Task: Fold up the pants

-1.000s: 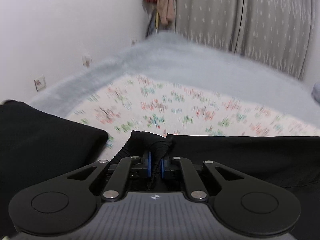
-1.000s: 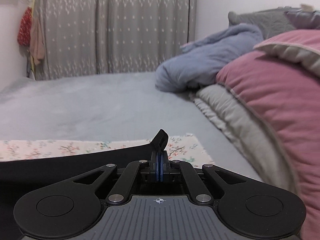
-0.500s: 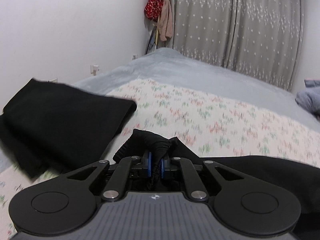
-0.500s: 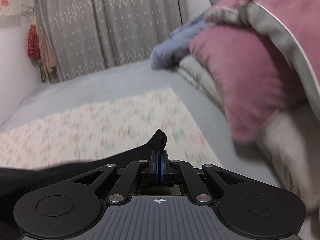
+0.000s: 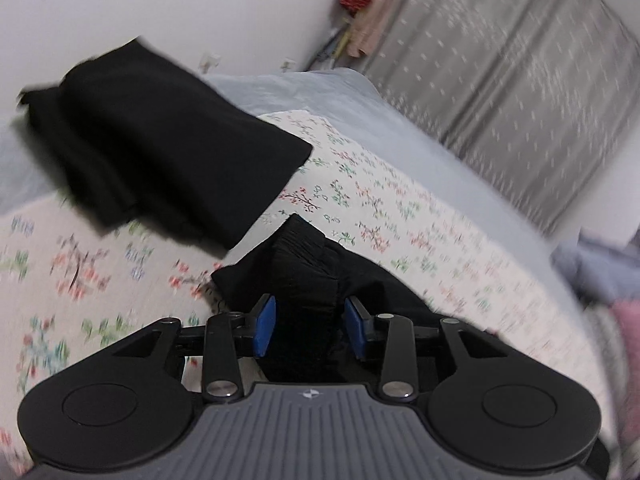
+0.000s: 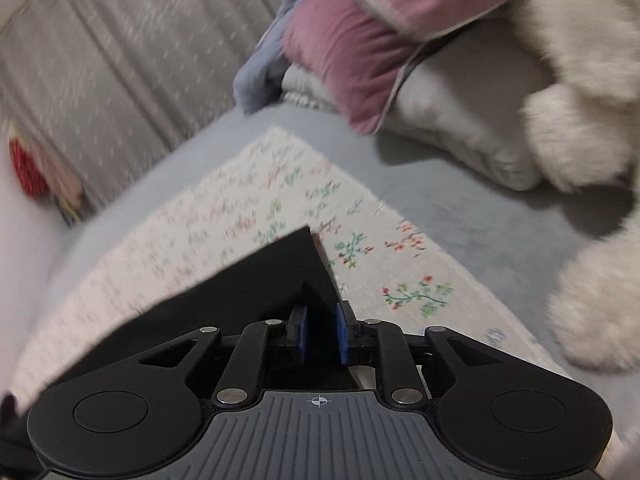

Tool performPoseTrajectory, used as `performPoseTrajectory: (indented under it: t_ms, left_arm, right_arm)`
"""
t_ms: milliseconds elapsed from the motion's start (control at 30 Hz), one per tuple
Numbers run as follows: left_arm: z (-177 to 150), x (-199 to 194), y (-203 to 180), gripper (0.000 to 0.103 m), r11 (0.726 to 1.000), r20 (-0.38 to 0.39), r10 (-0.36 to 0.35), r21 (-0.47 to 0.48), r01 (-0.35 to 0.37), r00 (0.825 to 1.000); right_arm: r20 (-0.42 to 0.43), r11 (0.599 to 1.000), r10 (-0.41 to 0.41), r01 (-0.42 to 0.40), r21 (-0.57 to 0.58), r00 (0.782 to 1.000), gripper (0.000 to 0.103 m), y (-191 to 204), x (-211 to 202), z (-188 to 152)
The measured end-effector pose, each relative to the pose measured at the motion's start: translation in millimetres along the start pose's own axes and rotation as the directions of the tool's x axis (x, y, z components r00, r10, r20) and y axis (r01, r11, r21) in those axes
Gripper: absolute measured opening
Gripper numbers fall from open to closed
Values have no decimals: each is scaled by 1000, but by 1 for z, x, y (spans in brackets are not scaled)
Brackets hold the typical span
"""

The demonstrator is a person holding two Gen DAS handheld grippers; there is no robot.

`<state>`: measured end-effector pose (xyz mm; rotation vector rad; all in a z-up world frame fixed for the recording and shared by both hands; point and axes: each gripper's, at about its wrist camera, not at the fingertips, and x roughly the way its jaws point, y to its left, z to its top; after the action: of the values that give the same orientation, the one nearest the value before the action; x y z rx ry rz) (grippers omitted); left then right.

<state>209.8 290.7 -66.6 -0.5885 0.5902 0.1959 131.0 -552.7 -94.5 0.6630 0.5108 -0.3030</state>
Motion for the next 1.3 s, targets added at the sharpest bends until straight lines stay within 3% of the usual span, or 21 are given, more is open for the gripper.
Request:
performPoseTrajectory:
  t_ms: [100, 167, 233, 267, 433, 533, 633, 700, 767, 867, 900, 933, 967, 1000, 1033, 1200, 1300]
  left_arm:
    - [-1, -12, 10, 45, 993, 1, -35, -112, 35, 999]
    - [0, -18, 10, 45, 986, -1, -70, -149, 70, 998]
    - [0, -18, 4, 45, 980, -3, -96, -173, 94, 995]
    - [0, -18, 3, 46, 979, -12, -106, -179, 103, 994]
    - [-2, 7, -23, 60, 987, -74, -92, -140, 81, 993]
    - [-2, 28, -28, 68, 977, -118, -104, -198, 79, 987]
    - [-5, 45, -26, 69, 963, -160, -112, -261, 67, 981]
    - [-4, 53, -25, 69, 960, -169, -93, -276, 44, 981]
    - [-2, 58, -24, 69, 959, -172, -70, -284, 18, 983]
    - [0, 58, -29, 63, 969, -134, -55, -244, 21, 989]
    - [0, 59, -32, 38, 978, -126, -41, -209, 14, 991]
    - [0, 62, -36, 3, 985, -124, -17, -173, -5, 992]
    - [-1, 64, -38, 4, 989, -122, 15, -142, -32, 992]
    - [-1, 65, -39, 4, 992, -113, 19, -124, -33, 993]
    - [0, 65, -40, 4, 994, -100, 21, -108, -32, 995]
    - [41, 62, -70, 4, 1000, -13, -3, 3, 3, 1000]
    - [82, 49, -96, 4, 990, 43, -139, 22, 138, 989]
  right_arm:
    - [44, 999, 51, -51, -6, 998, 18, 1, -38, 7]
    - [58, 992, 114, -111, -57, 992, 24, 9, -68, 10]
    - [37, 980, 166, -161, -117, 985, 56, 19, -90, 11]
    - [15, 972, 187, -183, -148, 982, 63, 26, -98, 11]
    - [-86, 927, 281, -293, -235, 956, 69, 63, -124, -4]
    - [-131, 939, 277, -297, -174, 952, 72, 73, -111, -17]
    - [-139, 971, 209, -222, -91, 968, 72, 68, -77, -33]
    - [-140, 981, 195, -190, 48, 971, 71, 54, -47, -41]
    - [-129, 966, 165, -133, 223, 978, 72, 37, -16, -47]
    - [-89, 926, 103, -63, 373, 991, 67, 22, 14, -47]
    - [-79, 919, 89, -51, 392, 993, 59, 21, 19, -47]
    - [-71, 914, 73, -39, 404, 995, 44, 22, 25, -46]
    - [-67, 915, 62, -29, 403, 996, 32, 25, 32, -45]
    - [-67, 918, 49, -19, 396, 997, 8, 28, 35, -45]
    - [-77, 924, 26, 5, 382, 997, 2, 32, 40, -47]
    - [-77, 932, -1, 29, 361, 997, 1, 40, 56, -41]
    - [-29, 953, 42, -31, 300, 999, 1, 65, 62, -5]
